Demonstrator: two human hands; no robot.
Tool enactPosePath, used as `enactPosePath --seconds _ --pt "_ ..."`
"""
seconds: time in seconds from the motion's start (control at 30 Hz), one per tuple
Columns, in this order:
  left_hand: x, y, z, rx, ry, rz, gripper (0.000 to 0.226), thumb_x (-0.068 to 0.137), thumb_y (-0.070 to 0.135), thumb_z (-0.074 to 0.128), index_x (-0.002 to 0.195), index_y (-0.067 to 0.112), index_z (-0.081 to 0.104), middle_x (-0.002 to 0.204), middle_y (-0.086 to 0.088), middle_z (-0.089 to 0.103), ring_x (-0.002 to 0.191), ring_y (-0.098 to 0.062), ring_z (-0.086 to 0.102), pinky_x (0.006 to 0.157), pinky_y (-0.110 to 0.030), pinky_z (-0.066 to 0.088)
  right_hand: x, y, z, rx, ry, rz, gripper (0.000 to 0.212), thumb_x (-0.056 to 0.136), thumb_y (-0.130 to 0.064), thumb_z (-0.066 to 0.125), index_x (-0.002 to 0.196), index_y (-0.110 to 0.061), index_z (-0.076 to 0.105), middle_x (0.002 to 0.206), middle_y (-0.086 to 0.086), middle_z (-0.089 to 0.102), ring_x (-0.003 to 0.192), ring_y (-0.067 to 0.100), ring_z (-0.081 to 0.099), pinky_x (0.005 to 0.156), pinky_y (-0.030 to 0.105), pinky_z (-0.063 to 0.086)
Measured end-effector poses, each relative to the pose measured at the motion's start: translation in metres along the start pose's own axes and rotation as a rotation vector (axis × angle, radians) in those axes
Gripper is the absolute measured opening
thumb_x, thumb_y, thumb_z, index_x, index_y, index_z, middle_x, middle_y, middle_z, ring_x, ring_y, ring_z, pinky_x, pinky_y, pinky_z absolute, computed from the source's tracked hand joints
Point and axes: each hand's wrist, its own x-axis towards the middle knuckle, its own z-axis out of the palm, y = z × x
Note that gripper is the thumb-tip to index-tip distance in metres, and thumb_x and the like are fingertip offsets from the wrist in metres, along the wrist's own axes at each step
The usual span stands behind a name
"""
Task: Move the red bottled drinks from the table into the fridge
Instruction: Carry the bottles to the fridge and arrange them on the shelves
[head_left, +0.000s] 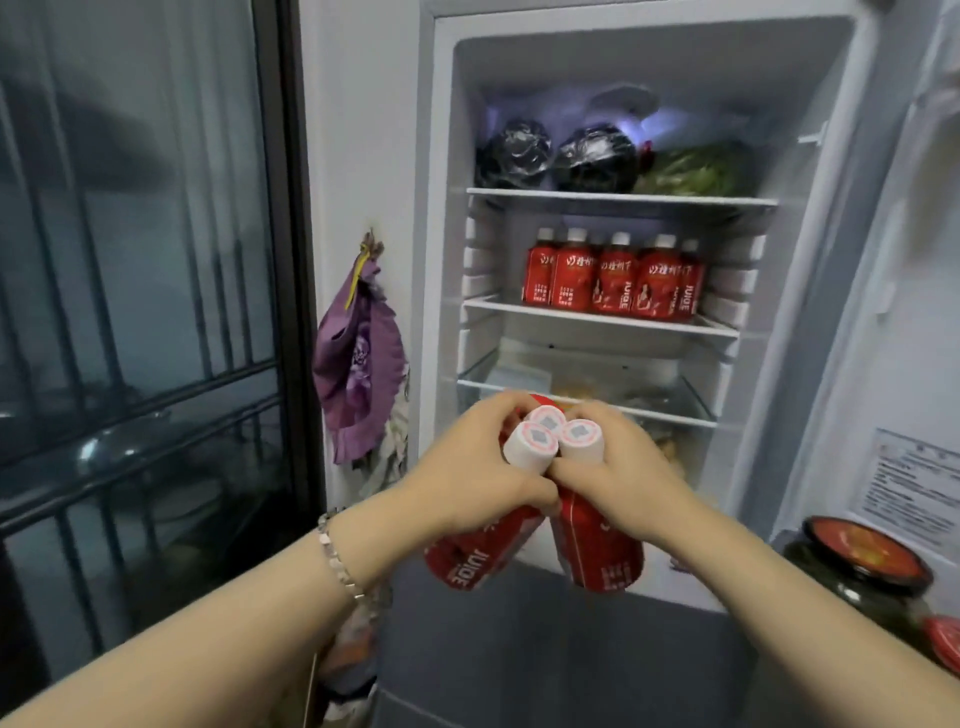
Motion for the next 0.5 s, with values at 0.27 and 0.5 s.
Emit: enactPosePath --seconds 0.27,0.5 --pt "0.18 -0.019 -0.045 0.085 -0.087 0.174 0.059 0.044 0.019 0.079 0.098 0.032 0.059 0.091 0.012 0.067 0.082 -0.008 0.064 0.068 -0.025 0.051 0.157 0.036 -0.008 0.039 0.232 -0.059 0.034 0.056 -0.029 0.057 0.077 -0.003 0.058 0.083 0.012 0.063 0.075 0.02 0.058 0.071 0.039 0.045" --pt "0.31 -0.009 -0.088 -0.019 -0.188 0.197 0.045 0.038 0.015 0.076 0.083 0.02 0.069 0.086 -0.005 0.074 0.079 -0.02 0.069 0.078 -0.039 0.057 0.29 0.046 -0.039 0.096 0.174 -0.058 0.026 0.058 -0.024 0.057 0.068 0.0 0.061 0.068 0.003 0.061 0.066 0.01 0.052 0.066 0.034 0.044"
